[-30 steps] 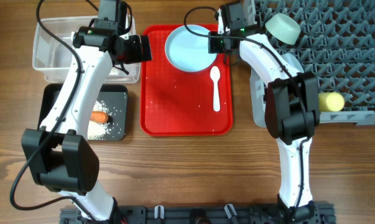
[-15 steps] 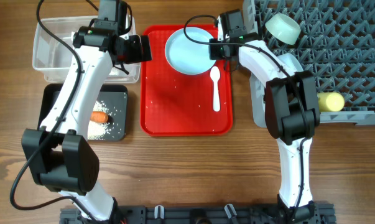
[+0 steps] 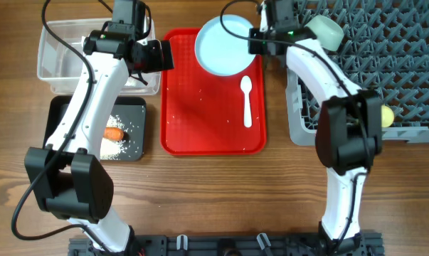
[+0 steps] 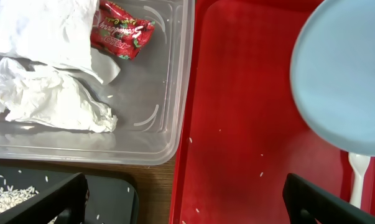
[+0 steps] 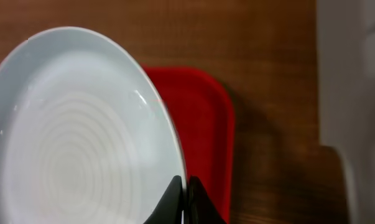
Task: Sort waste into correct bins and load items into the dishwasher rack
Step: 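Carry the white plate into the rack and stand it upright, then reach the right gripper to the white spoon and grasp it, then carry the white spoon into the rack and release it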
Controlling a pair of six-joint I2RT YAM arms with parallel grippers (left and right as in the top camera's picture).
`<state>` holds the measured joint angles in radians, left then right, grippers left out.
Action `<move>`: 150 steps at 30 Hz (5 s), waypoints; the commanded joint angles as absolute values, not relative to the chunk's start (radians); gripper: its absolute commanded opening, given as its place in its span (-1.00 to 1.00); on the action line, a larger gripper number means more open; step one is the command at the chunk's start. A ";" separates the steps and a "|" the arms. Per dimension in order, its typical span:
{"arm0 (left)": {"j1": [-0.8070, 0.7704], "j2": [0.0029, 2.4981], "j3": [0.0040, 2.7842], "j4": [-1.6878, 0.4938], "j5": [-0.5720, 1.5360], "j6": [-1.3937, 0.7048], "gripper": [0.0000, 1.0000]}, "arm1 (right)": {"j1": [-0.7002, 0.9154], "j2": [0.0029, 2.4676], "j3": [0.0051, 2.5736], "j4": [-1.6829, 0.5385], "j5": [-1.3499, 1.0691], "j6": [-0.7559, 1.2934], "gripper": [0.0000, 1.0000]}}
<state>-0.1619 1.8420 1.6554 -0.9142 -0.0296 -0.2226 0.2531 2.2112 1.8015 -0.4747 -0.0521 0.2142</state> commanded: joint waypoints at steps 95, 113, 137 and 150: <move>-0.161 1.840 1.662 -0.914 -0.043 -0.216 1.00 | 0.350 2.202 1.771 -0.973 -0.171 0.157 0.11; -0.161 1.840 1.662 -0.914 -0.043 -0.216 1.00 | 0.350 2.318 1.771 -0.934 -0.126 0.159 -0.73; -0.161 1.840 1.662 -0.914 -0.043 -0.216 1.00 | -0.006 1.791 1.827 -0.906 -0.171 -0.023 -0.91; -0.161 1.840 1.662 -0.914 -0.043 -0.216 1.00 | -0.172 1.845 1.796 -0.883 0.215 -0.234 -0.91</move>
<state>-0.1619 1.8420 1.6554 -0.9165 -0.0303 -0.2222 -0.1696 1.8141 1.8091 -0.8997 0.1562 -0.1684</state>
